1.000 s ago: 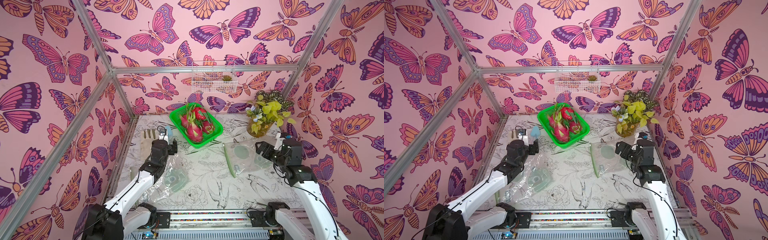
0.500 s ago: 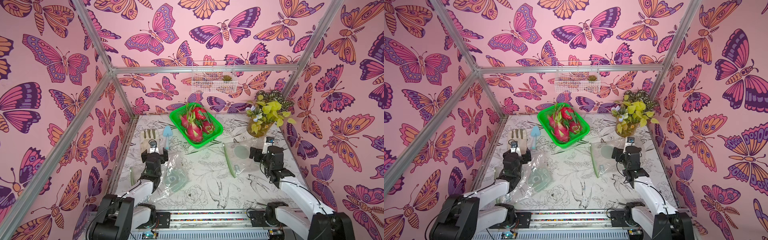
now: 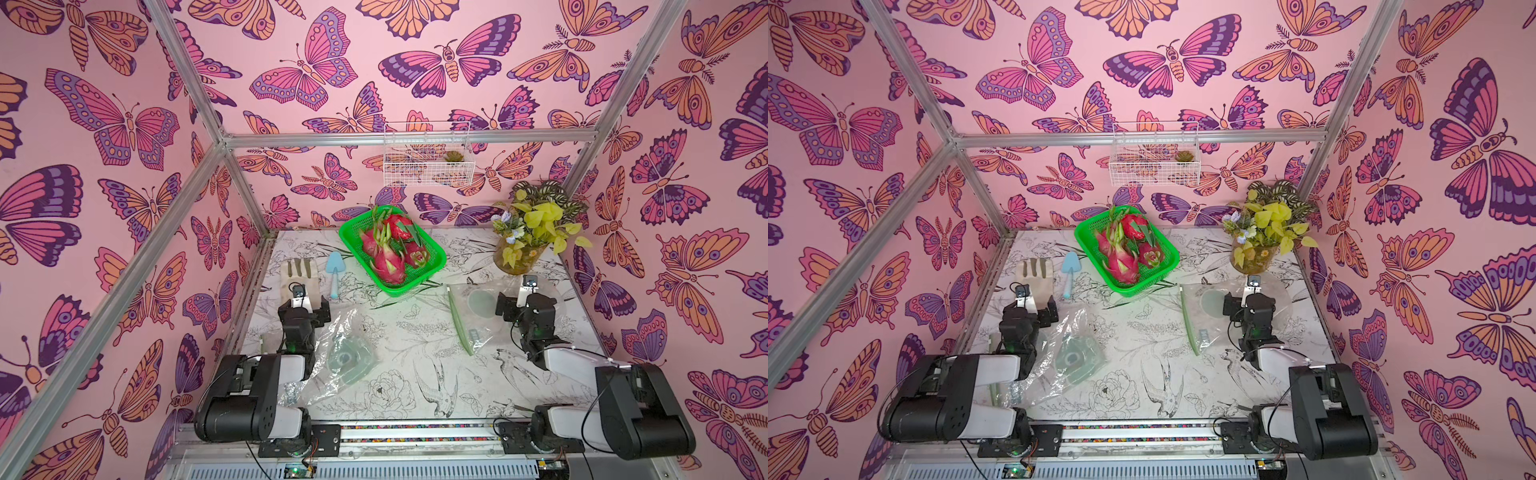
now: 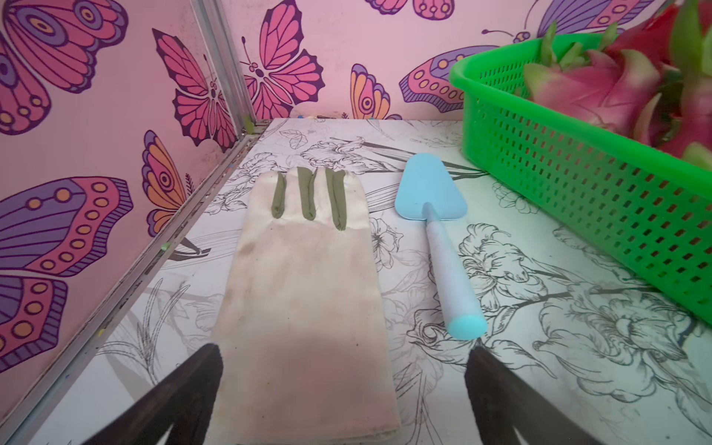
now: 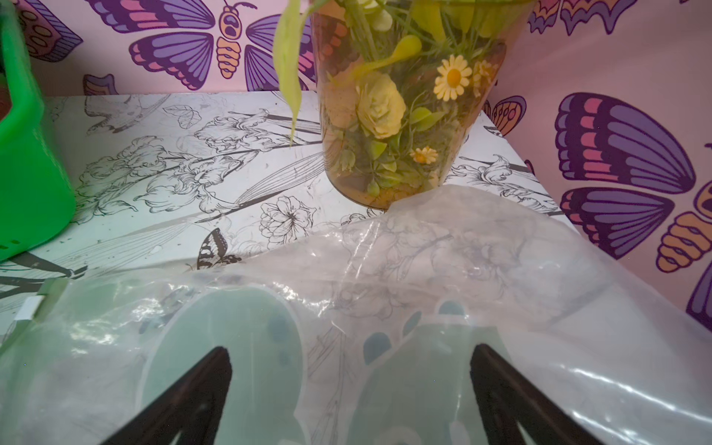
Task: Open the zip-top bag and take out the dragon fruit
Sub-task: Reset both arms
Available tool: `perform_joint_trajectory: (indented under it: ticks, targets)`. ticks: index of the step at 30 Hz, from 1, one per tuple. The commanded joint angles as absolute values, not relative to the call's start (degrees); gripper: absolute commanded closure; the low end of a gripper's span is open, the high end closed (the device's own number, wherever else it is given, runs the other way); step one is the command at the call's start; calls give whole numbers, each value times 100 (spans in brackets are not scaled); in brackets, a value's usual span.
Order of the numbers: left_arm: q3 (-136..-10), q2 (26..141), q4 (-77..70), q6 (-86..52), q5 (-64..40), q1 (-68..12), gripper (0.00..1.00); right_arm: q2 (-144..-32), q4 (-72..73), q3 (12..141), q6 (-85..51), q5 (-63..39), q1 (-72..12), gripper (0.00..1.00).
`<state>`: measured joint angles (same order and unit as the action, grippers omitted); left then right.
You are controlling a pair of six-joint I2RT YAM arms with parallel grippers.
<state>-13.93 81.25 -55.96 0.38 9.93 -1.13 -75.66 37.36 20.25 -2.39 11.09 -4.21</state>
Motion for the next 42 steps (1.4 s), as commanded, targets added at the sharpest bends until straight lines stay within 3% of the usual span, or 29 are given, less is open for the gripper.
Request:
perform_joint_trajectory:
  ticks: [1, 5, 11, 20, 42]
  targets:
    - [-1219, 8241, -6111, 43, 588, -88, 0, -7899, 4597, 2004, -85, 917, -336, 1]
    - [-1142, 8557, -6559, 152, 324, -88, 0, -8492, 5214, 1958, -167, 621, -179, 1]
    - [-1091, 8912, -7020, 113, 525, -88, 0, -8624, 4733, 2248, -184, 492, -141, 1]
    - [-2128, 8840, -5142, -67, 956, -88, 0, -8613, 4624, 2312, -267, 234, 20, 1]
    - [-2065, 8844, -5278, -62, 929, -74, 0, -8613, 4591, 2329, -272, 228, 15, 1]
